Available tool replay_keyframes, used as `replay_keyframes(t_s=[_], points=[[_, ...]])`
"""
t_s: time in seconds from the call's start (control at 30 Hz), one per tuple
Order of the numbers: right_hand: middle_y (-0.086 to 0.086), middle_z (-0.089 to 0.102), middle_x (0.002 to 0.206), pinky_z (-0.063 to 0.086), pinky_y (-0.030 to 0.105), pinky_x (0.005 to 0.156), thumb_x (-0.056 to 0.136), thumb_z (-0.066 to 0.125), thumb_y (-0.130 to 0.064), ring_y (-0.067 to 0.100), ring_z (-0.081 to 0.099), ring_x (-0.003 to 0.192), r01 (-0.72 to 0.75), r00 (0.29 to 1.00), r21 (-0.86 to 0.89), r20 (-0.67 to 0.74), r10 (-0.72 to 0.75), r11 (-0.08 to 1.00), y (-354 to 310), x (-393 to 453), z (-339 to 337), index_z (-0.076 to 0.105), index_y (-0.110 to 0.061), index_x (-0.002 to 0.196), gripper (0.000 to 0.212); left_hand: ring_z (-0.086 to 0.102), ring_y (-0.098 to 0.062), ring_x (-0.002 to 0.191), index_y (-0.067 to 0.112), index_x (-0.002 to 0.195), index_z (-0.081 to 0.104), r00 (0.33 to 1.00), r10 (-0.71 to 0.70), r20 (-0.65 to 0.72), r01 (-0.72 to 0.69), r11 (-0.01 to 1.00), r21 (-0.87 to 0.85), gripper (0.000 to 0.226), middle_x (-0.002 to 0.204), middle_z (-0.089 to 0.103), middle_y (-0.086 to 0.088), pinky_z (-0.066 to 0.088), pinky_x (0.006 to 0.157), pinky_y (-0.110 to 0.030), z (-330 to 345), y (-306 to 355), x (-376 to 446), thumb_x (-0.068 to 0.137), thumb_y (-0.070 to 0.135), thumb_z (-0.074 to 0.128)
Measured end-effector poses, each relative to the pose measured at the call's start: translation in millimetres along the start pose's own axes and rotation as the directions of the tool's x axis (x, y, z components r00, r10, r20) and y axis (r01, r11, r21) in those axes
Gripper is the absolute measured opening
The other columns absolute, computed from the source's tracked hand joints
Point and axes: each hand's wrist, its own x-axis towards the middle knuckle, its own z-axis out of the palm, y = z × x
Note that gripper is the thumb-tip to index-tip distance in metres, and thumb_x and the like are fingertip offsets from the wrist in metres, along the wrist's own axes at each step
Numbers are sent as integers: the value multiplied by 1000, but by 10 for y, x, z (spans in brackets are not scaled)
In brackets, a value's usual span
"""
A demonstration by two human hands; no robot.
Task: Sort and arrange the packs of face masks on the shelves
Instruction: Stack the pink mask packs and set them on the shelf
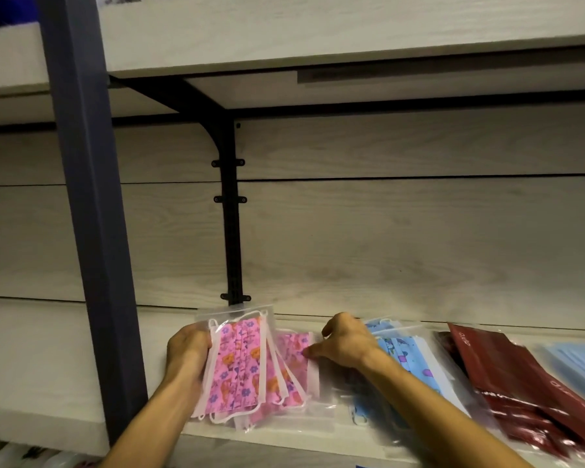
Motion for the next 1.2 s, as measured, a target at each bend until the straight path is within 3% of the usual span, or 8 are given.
replay_keyframes(t_s=[0.1,0.33,0.5,0.6,0.77,0.9,1.0,1.2], points=[[6,74,95,59,38,85,72,89,-35,19,69,85,18,999,137,-37,-13,990,63,50,-5,73,-6,106,47,54,-31,75,9,90,60,1000,-17,-8,16,1000,-27,16,83,55,-18,43,65,-38,13,15,-11,82,0,50],[-8,75,90,57,33,83,81,71,-24,15,70,90,160,966,155,-230,-122,975,189,82,-116,72,-26,97,16,60,-33,77,3,99,70,995,-97,37,99,993,-58,30,81,64,-19,47,71,-38,23,22,-23,82,5,45],[9,72,80,58,41,65,92,58,2,28,69,70,183,976,509,-197,-93,841,227,127,-293,66,-16,88,20,58,-29,72,5,94,62,964,-169,203,187,980,-71,20,73,61,-16,46,74,-37,64,57,-126,85,11,45],[17,68,87,56,30,49,94,52,8,24,66,60,152,983,663,-181,-39,733,215,161,-399,64,-3,99,17,58,-27,64,4,92,61,946,-175,274,207,974,-94,18,71,63,-16,47,67,-34,96,62,-144,86,5,44],[14,72,88,54,27,51,94,57,2,20,67,61,86,994,668,-108,-19,739,225,242,-495,66,-3,111,20,64,-30,73,7,115,66,956,-117,268,134,990,-46,43,86,72,-20,53,65,-33,110,40,-85,88,-12,39],[9,74,81,54,23,52,91,69,-7,15,68,58,-6,997,598,69,-45,801,246,212,-540,69,-4,103,12,70,-32,84,7,116,67,955,-48,294,50,999,1,31,99,75,-22,57,78,-37,127,51,-86,92,-9,54],[13,77,87,56,27,60,88,74,-13,17,68,65,-65,982,542,182,-42,838,298,183,-519,74,1,99,17,73,-31,84,9,117,65,953,-18,304,18,1000,2,33,104,75,-21,60,76,-36,119,51,-75,89,-9,62],[14,72,79,56,30,53,95,58,-3,20,67,59,-31,999,638,-9,47,770,375,83,-504,68,4,91,13,72,-37,89,9,120,65,965,-4,263,24,997,-76,40,106,74,-22,59,80,-42,124,59,-33,89,-16,54]])
